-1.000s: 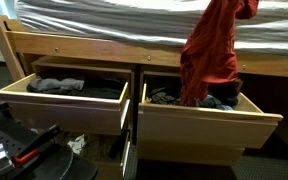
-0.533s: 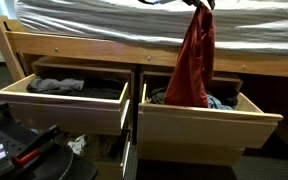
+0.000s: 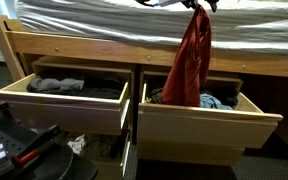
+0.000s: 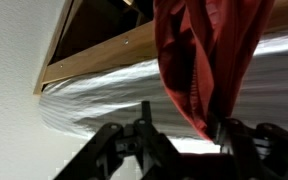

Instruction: Pull out the red shirt from the topmost drawer on the left and put it inside the topmost drawer on the right, close the topmost drawer on the right then close the topmost drawer on the left

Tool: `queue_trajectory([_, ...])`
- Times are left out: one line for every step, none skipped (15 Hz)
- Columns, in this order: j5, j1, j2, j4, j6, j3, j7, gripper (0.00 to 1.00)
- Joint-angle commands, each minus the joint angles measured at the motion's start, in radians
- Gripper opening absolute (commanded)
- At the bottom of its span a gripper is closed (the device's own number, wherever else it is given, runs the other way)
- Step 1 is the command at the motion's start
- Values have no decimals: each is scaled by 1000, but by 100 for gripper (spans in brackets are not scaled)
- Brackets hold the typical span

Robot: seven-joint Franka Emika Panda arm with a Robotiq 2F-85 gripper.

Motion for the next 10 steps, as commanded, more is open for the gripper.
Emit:
queue_trajectory([-150,-178,-57,-61,-51,223,50,86])
queue_trajectory([-248,-223,-65,-84,-66,279,111,94])
queue_trajectory([-133,-116,-7,-20,-23,159,58,98])
queue_trajectory([-156,-142,-6,-28,-26,193,80,83])
queue_trajectory([-147,-135,-3,-26,-26,185,76,89])
queue_trajectory([-144,-130,-2,-24,-26,178,76,97])
queue_trajectory([-144,-128,-2,-22,-26,174,76,99])
queue_trajectory([-144,-127,-2,-21,-26,172,76,99])
queue_trajectory([-143,-126,-2,-20,-26,171,76,99])
queue_trajectory([-120,-101,11,-4,-14,153,71,100])
